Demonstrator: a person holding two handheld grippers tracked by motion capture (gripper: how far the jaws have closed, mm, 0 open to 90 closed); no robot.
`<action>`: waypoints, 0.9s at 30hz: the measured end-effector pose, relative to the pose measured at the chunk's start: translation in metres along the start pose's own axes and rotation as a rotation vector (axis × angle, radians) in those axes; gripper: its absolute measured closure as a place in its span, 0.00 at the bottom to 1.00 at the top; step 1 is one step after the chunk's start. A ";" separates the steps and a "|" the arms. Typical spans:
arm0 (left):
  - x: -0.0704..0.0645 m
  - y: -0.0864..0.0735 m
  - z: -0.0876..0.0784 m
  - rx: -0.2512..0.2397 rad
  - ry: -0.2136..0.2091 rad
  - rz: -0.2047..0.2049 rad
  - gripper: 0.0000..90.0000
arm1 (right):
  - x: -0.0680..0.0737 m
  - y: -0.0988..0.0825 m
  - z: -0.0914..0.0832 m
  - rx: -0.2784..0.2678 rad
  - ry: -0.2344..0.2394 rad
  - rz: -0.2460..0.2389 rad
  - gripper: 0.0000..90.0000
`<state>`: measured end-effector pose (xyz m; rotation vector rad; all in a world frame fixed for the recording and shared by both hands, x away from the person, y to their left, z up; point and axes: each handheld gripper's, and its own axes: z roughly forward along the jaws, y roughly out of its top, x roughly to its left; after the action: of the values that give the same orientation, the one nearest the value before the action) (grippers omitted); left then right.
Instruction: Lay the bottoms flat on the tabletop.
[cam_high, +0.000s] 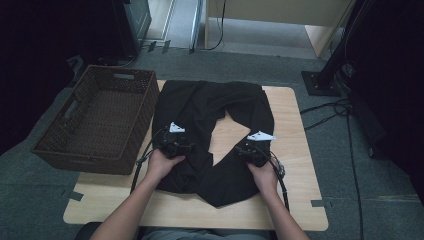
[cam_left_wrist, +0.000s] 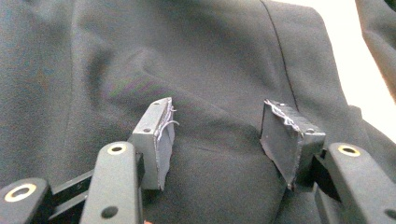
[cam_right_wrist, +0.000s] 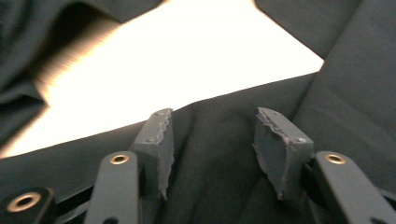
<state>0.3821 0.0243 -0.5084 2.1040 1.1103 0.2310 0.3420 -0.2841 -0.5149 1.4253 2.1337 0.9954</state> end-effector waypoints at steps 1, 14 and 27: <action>0.000 0.000 0.000 0.000 -0.001 0.000 0.49 | 0.002 -0.001 0.003 0.007 -0.021 -0.023 0.54; 0.001 0.000 0.000 0.000 -0.003 -0.002 0.49 | 0.013 -0.003 -0.006 0.052 0.127 -0.021 0.98; 0.001 0.000 0.000 -0.002 -0.006 -0.009 0.49 | 0.073 -0.030 -0.034 0.131 0.391 -0.184 0.97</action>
<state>0.3823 0.0252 -0.5085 2.0958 1.1156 0.2213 0.2707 -0.2363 -0.5094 1.1318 2.5984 1.1550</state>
